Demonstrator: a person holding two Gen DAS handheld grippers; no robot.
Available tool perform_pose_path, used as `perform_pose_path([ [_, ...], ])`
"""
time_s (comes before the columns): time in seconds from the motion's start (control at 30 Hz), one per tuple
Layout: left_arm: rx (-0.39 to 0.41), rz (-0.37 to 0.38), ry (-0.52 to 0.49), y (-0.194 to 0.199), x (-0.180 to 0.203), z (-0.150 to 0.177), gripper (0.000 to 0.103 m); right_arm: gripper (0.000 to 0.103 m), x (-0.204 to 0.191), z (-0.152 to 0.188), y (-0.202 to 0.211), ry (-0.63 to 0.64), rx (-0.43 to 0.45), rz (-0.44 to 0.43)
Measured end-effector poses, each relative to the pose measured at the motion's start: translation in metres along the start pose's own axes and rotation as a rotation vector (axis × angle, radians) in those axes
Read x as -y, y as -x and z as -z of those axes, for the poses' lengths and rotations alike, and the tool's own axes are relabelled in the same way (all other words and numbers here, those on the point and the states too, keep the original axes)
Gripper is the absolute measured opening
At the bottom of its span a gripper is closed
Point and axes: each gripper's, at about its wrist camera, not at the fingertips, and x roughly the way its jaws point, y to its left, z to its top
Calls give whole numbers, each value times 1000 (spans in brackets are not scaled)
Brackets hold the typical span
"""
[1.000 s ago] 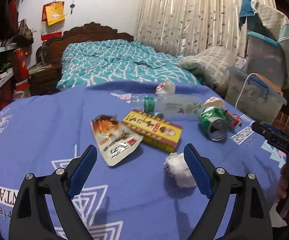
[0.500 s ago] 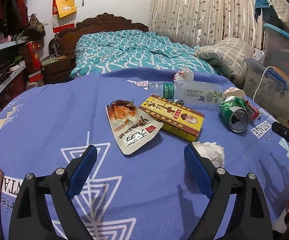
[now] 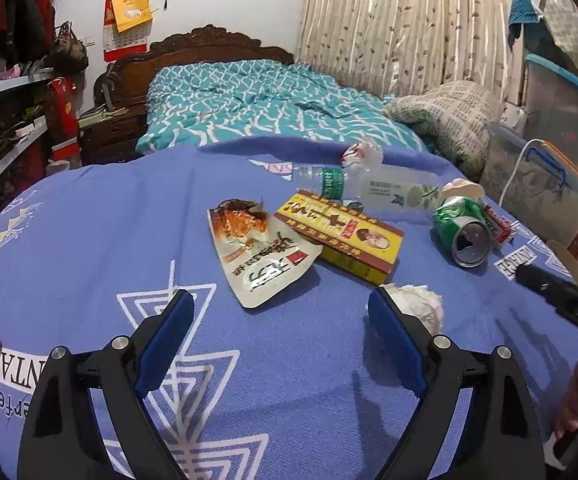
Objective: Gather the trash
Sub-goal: 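Grasp the crumpled white paper with the left tool while the right tool grasps the green can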
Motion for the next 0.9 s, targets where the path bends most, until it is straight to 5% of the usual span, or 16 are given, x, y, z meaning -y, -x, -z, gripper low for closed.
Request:
perform_pose_path([
  [0.2, -16, 143, -8, 4, 19, -5, 85, 40, 25, -2, -7, -88, -23, 3],
  [0.33, -33, 168, -73, -4, 45, -6, 85, 43, 50, -12, -10, -160, -35, 22],
  [0.5, -82, 158, -117, -26, 68, -4, 84, 71, 62, -36, -37, -266, -111, -142],
  [0.6, -112, 168, -113, -33, 68, -3, 70, 71, 83, -47, -57, -433, -125, -219],
  [0.8, -163, 216, -64, -44, 58, -1, 46, 52, 121, -51, -102, -641, -181, -254],
  [0.9, -158, 215, -82, -44, 63, -1, 42, 37, 102, -51, -115, -591, -210, -277],
])
